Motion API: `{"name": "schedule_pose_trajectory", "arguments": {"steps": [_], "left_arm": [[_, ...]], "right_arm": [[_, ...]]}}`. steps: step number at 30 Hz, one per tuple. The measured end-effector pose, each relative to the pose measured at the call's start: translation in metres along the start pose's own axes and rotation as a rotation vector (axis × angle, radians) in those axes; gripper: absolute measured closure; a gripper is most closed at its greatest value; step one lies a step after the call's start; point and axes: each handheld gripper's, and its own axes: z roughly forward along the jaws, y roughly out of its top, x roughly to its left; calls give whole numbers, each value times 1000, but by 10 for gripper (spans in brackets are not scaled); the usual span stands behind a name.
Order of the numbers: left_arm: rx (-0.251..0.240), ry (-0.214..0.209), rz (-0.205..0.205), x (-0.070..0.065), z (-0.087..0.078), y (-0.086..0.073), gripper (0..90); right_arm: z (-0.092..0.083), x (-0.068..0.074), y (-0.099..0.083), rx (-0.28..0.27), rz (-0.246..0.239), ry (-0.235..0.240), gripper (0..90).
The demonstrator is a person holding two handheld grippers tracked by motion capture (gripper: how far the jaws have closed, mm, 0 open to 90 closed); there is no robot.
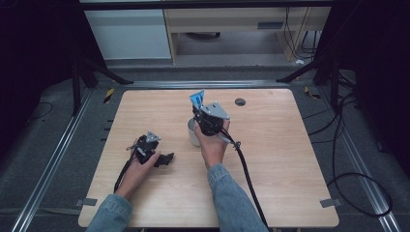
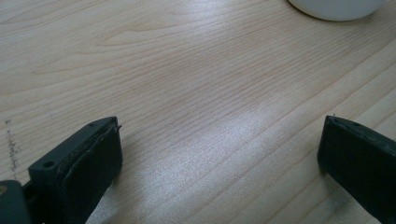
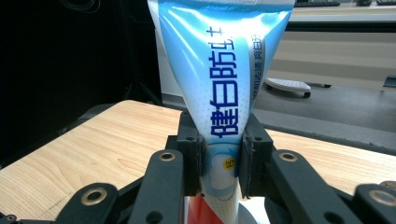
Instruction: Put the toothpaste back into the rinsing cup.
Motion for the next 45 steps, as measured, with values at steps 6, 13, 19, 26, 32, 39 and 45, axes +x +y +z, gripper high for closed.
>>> {"name": "schedule_pose_trajectory", "arguments": {"steps": [6, 13, 19, 26, 32, 39, 45], "left_arm": [[0, 0, 0, 0, 0, 0, 0], [0, 0, 0, 0, 0, 0, 0], [0, 0, 0, 0, 0, 0, 0], [0, 0, 0, 0, 0, 0, 0], [0, 0, 0, 0, 0, 0, 0], [0, 0, 0, 0, 0, 0, 0], [0, 0, 0, 0, 0, 0, 0]], "right_arm": [[1, -2, -3, 5, -1, -5, 737], [4, -3, -8, 13, 4, -5, 737], [5, -3, -12, 16, 9, -4, 736], [6, -4, -16, 21, 16, -6, 736], [7, -4, -21, 30, 33, -3, 735], [5, -2, -23, 35, 48, 6, 735], [3, -3, -23, 39, 79, 13, 734]]}}
